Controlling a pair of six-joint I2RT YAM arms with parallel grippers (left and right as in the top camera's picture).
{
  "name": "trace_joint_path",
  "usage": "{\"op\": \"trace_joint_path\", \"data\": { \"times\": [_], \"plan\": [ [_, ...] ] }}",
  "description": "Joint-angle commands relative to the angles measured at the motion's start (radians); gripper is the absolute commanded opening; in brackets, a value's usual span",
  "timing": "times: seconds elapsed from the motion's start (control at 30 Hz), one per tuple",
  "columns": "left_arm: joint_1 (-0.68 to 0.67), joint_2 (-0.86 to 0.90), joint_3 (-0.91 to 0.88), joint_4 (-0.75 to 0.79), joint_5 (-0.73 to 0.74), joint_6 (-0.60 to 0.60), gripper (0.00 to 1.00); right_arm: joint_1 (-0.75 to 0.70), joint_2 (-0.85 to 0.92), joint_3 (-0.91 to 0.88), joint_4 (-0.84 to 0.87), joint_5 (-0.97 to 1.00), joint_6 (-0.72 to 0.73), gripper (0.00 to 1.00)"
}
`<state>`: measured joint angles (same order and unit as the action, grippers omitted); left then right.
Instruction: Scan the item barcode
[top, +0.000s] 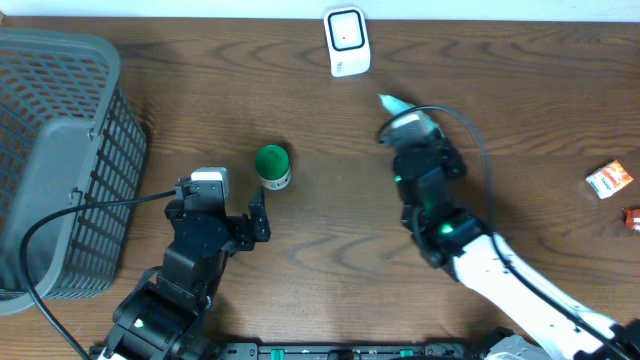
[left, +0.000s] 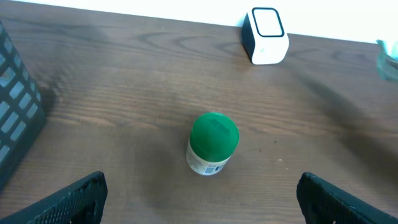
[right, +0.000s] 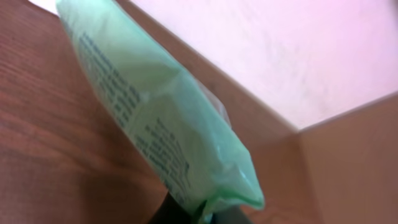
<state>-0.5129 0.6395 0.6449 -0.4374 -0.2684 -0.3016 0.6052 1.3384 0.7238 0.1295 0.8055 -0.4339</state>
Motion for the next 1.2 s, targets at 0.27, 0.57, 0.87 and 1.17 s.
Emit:
{"op": "trace_joint_path", "data": {
  "times": [0.27, 0.57, 0.87, 1.17],
  "plan": [
    [0.003, -0.001, 0.002, 0.003, -0.014, 0.013, 0.98, 0.060, 0.186, 0.007, 0.512, 0.113, -0.732, 0.01],
    [0.003, -0.001, 0.002, 0.003, -0.014, 0.013, 0.98, 0.048, 0.360, 0.007, 0.861, -0.010, -1.057, 0.02],
    [0.003, -0.001, 0.002, 0.003, -0.014, 0.013, 0.98, -0.037, 0.510, 0.010, 1.053, -0.261, -1.196, 0.02],
    [0.003, -0.001, 0.002, 0.003, -0.014, 0.013, 0.98, -0.128, 0.641, 0.091, 1.162, -0.423, -1.243, 0.02]
  ]
}}
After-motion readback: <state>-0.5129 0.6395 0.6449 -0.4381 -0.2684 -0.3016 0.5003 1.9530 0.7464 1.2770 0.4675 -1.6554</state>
